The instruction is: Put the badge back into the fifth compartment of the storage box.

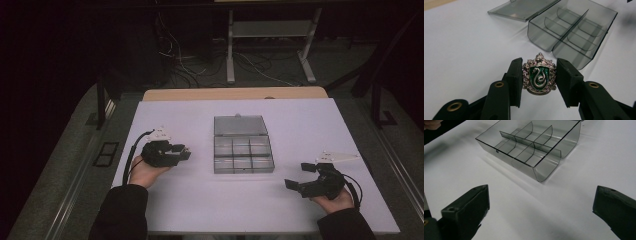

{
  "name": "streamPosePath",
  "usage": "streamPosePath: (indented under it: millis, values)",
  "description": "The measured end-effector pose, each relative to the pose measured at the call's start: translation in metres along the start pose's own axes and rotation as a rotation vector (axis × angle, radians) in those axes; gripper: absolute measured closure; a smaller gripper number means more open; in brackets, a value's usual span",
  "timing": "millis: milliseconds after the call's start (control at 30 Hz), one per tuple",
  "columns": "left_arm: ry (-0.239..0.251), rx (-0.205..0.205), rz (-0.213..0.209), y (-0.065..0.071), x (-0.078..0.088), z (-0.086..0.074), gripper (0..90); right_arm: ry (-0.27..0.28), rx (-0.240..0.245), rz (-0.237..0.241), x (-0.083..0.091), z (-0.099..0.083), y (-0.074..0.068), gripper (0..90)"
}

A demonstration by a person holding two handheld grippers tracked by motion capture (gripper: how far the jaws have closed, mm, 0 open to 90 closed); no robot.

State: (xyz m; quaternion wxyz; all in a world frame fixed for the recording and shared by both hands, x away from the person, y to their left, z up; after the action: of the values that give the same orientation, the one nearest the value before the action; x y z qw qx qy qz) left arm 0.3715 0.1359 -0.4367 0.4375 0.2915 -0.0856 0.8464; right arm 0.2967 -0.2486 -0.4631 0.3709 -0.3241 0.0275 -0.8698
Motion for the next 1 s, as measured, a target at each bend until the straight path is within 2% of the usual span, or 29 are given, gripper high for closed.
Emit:
streamPosePath:
  millis: [267, 633, 1000]
  values:
    - [-0.008, -0.029, -0.018, 0.005, -0.007, 0.013, 56.8, -0.002, 0.002, 0.000, 0.000, 0.000, 0.000, 0.5]
    - [0.006, -0.067, -0.039, 0.012, -0.017, 0.037, 56.8, -0.001, 0.005, 0.002, 0.000, 0.000, 0.000, 0.6]
    - [0.012, -0.085, -0.068, 0.019, -0.036, 0.053, 56.8, 0.005, 0.000, 0.002, 0.002, 0.000, 0.000, 0.6]
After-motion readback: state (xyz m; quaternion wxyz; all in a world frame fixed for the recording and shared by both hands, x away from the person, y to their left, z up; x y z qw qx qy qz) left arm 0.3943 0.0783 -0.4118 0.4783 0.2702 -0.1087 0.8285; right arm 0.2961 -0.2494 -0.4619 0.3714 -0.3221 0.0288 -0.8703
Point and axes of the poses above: each handheld gripper's, and its own axes: x roughly backward along the jaws, z roughly out of its top, y roughly to its right, the point moved 7 cm from there along -x, roughly forward along the jaws, and after that the axes turned 3 degrees about y, right-handed, at the moved point
